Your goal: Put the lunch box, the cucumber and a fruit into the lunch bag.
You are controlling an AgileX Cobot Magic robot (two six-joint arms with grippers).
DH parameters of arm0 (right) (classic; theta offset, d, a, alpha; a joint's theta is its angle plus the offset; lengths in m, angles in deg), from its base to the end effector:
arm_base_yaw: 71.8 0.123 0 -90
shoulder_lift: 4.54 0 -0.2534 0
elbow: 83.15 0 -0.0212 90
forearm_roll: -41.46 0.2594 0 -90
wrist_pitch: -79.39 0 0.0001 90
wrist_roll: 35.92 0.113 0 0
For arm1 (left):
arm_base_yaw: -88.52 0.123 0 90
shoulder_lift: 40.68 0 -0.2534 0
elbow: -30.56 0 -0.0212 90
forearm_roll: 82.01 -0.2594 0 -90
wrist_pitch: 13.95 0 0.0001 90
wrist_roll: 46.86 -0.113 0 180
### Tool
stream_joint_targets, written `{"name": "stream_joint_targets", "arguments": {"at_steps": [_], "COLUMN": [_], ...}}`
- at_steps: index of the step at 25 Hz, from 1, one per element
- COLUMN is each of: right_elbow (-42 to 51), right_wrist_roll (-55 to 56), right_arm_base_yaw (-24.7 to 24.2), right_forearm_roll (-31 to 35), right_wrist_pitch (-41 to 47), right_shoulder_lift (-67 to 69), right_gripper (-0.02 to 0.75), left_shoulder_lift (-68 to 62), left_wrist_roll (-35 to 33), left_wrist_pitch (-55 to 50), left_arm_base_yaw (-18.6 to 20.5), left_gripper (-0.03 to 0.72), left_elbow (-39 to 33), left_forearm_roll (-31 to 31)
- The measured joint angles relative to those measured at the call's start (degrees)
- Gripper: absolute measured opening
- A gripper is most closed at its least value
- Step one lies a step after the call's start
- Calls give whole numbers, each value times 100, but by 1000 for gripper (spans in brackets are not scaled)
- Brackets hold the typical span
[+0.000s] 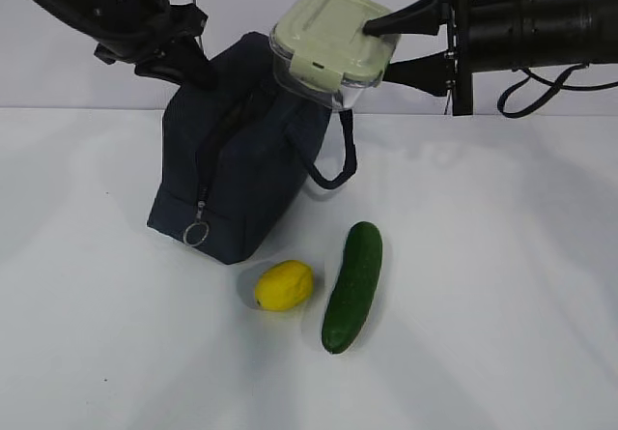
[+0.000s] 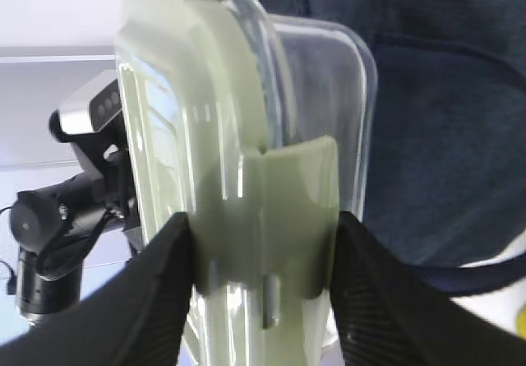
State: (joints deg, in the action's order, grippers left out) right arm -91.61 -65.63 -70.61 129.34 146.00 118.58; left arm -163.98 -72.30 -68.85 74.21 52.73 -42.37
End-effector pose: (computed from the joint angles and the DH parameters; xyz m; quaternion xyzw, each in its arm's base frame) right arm 0.4199 0.1124 0.2241 0.0805 0.7693 0.6162 0.1484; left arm 0.4192 -0.1678 0.2231 0.1877 0.9107 -0.2914 0.2247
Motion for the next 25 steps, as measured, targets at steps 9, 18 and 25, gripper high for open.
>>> {"name": "stream_joint_targets", "arguments": {"at_steps": [9, 18, 25], "right_elbow": [0, 0, 0], "right_wrist_roll": [-310, -387, -602], "right_arm_base_yaw": [266, 500, 551], "right_forearm_roll": [378, 422, 330], "right_wrist_pitch": [0, -453, -778], "right_shoulder_lift": [0, 0, 0], "right_gripper": [391, 391, 390], "left_shoulder_lift": [15, 15, 38], "left_wrist_roll": [0, 0, 0], "left_wrist_pitch": [0, 0, 0], "left_arm_base_yaw": [0, -179, -250], "left_gripper": [33, 33, 33], "left_elbow": [0, 0, 0], "left_forearm_roll": [-2, 166, 191]}}
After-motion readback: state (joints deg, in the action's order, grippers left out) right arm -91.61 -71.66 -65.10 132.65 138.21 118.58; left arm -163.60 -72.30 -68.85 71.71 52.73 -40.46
